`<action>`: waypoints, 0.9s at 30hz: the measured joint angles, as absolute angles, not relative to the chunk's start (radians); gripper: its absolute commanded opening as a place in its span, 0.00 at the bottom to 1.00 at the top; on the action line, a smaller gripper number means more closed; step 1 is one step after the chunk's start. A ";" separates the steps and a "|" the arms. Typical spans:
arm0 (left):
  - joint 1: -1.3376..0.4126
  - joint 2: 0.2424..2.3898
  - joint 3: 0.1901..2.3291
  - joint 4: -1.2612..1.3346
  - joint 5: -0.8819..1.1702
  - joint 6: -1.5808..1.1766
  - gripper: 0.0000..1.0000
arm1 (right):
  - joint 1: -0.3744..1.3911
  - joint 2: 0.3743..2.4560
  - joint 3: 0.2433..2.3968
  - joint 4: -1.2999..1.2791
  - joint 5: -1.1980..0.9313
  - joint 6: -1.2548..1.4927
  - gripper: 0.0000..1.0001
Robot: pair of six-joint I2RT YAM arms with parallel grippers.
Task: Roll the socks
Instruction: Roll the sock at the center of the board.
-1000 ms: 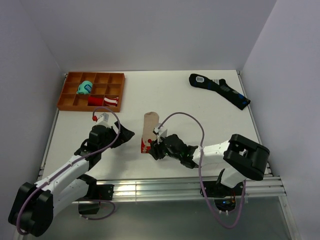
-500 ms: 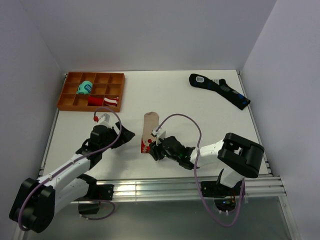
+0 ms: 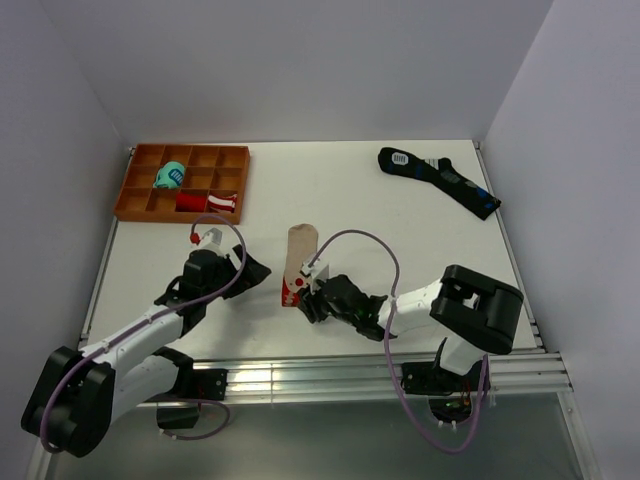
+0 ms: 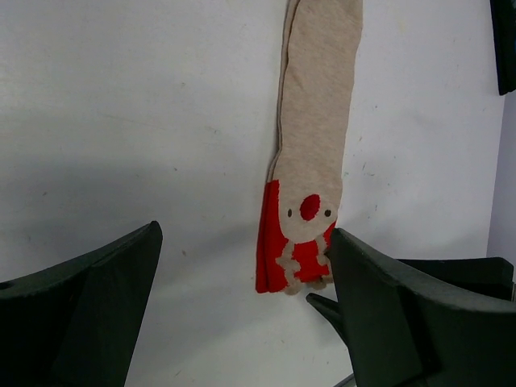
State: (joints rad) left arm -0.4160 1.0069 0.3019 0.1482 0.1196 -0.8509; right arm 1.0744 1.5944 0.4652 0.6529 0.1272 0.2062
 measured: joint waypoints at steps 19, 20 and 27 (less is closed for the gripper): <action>-0.416 1.039 0.303 0.150 0.128 -0.830 0.90 | 1.139 1.676 0.511 0.671 0.235 0.160 0.40; -0.416 1.040 0.303 0.151 0.129 -0.829 0.90 | 1.139 1.676 0.511 0.669 0.240 0.158 0.36; -0.418 1.050 0.303 0.152 0.128 -0.827 0.90 | 1.141 1.689 0.557 0.612 0.246 0.150 0.32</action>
State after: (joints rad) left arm -0.4183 1.0504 0.3031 0.1524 0.1276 -0.8272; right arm 1.1412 1.6890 0.5568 0.6125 0.2459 0.1501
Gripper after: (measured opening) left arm 0.900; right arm 0.318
